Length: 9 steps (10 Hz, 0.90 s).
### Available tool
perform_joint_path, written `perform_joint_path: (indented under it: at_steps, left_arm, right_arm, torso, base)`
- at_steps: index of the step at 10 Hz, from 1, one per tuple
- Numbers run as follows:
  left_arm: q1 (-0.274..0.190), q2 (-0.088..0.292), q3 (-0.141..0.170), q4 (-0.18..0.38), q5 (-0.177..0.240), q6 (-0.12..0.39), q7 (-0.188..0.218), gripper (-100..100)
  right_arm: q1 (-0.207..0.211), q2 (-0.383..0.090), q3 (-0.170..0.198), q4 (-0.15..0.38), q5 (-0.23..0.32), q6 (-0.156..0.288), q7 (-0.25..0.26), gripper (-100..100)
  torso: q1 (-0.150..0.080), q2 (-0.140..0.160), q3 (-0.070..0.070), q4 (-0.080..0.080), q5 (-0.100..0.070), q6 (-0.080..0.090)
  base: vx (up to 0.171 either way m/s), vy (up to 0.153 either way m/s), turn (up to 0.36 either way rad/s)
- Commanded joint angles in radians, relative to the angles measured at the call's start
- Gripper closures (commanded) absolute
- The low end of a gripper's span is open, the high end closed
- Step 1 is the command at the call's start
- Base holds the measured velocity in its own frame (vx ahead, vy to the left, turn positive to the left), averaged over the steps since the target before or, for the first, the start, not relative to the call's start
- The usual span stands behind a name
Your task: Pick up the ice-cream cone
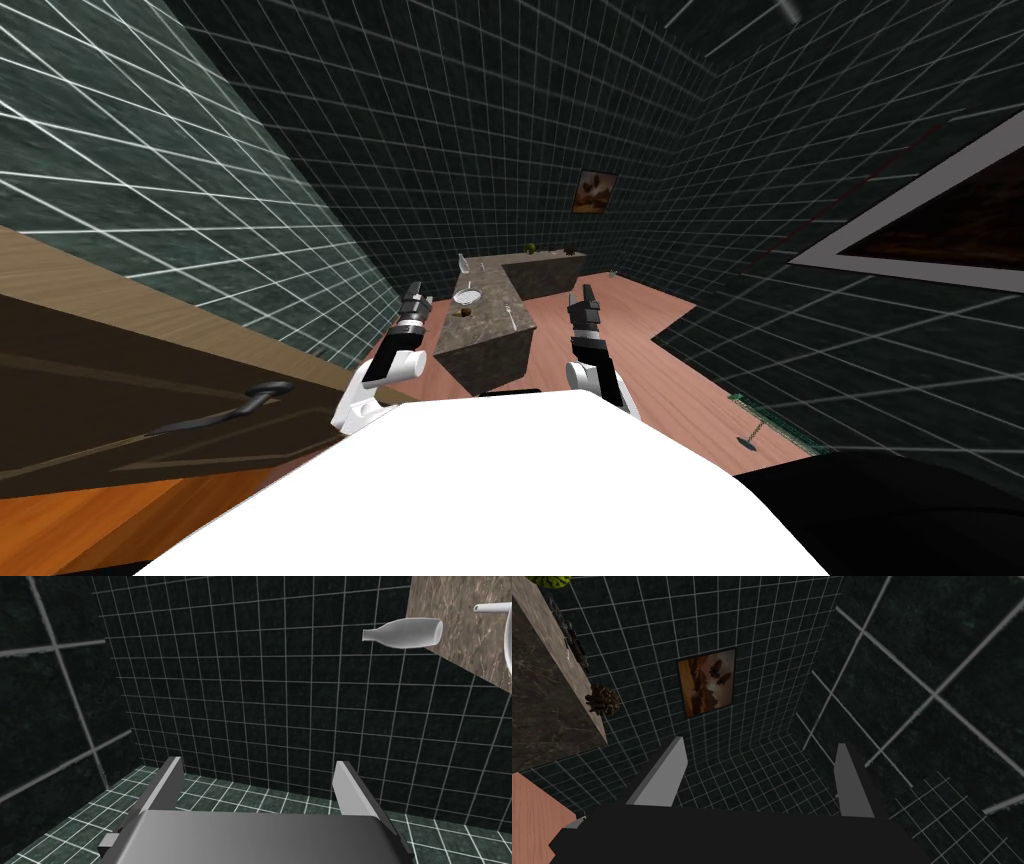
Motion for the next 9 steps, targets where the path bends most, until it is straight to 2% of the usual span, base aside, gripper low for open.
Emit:
perform_joint_path:
  at_steps: [1, 4, 5, 8, 9]
  left_arm:
    - [-0.018, 0.001, 0.008, 0.011, 0.0, 0.037, 0.003, -100]
    - [-0.066, 0.003, 0.037, 0.034, 0.003, 0.122, 0.012, -100]
    - [-0.066, 0.003, 0.037, 0.034, 0.003, 0.144, 0.012, -100]
    - [-0.113, 0.007, 0.063, 0.061, 0.005, 0.229, 0.019, -100]
    - [-0.113, 0.007, 0.063, 0.061, 0.005, 0.253, 0.019, -100]
  right_arm:
    - [0.0, 0.0, 0.0, 0.0, 0.0, 0.0, 0.0, 0]
    - [0.0, 0.0, 0.0, 0.0, 0.0, 0.0, 0.0, 0]
    - [0.0, 0.0, 0.0, 0.0, 0.0, 0.0, 0.0, 0]
    - [0.0, 0.0, 0.0, 0.0, 0.0, 0.0, 0.0, 0]
    - [0.0, 0.0, 0.0, 0.0, 0.0, 0.0, 0.0, 0]
  torso:
    - [0.0, 0.0, 0.0, 0.0, 0.0, 0.0]
    - [-0.001, 0.0, 0.0, 0.0, 0.0, 0.0]
    - [0.0, 0.0, 0.0, 0.0, 0.0, 0.0]
    - [-0.001, -0.001, 0.0, 0.0, 0.0, 0.0]
    - [-0.001, 0.0, 0.0, 0.0, 0.0, 0.0]
  base:
    - [-0.025, 0.032, -0.038]
    - [-0.028, 0.022, -0.078]
    - [-0.022, 0.021, -0.05]
    - [-0.026, 0.015, -0.078]
    - [-0.03, 0.011, -0.053]
